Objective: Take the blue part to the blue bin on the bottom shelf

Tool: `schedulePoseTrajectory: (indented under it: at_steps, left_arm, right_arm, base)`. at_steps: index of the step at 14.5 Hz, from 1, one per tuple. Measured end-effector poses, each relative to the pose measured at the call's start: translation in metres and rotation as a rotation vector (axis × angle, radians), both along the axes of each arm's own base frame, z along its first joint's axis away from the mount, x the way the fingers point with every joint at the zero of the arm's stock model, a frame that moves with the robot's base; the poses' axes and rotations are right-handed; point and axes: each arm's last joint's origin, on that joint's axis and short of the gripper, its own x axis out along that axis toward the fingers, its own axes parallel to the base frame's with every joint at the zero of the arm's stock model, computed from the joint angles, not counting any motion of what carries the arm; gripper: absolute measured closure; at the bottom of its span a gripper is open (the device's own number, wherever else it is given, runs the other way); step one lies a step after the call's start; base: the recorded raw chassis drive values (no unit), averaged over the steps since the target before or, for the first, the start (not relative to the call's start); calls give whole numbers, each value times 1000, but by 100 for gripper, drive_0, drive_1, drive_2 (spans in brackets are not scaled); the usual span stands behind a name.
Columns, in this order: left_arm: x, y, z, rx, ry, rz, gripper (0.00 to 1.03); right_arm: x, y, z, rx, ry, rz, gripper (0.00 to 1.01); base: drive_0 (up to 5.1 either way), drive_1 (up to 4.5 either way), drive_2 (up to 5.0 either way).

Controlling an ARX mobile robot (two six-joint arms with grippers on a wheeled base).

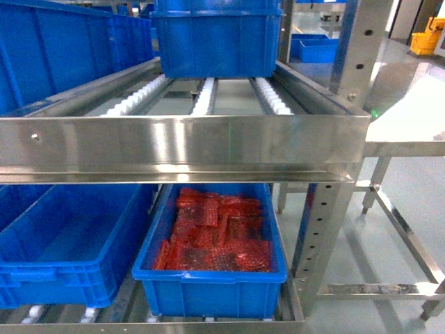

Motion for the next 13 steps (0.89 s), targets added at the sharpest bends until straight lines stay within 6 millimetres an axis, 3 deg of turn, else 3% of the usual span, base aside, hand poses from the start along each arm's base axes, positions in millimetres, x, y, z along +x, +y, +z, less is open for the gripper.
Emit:
schedulePoseTrajectory:
  at_steps: [13]
  left_arm:
    - [0,0,0,0,0,0,60]
  right_arm:
    - [0,0,0,0,0,0,3]
  base:
    - [-499,246,246]
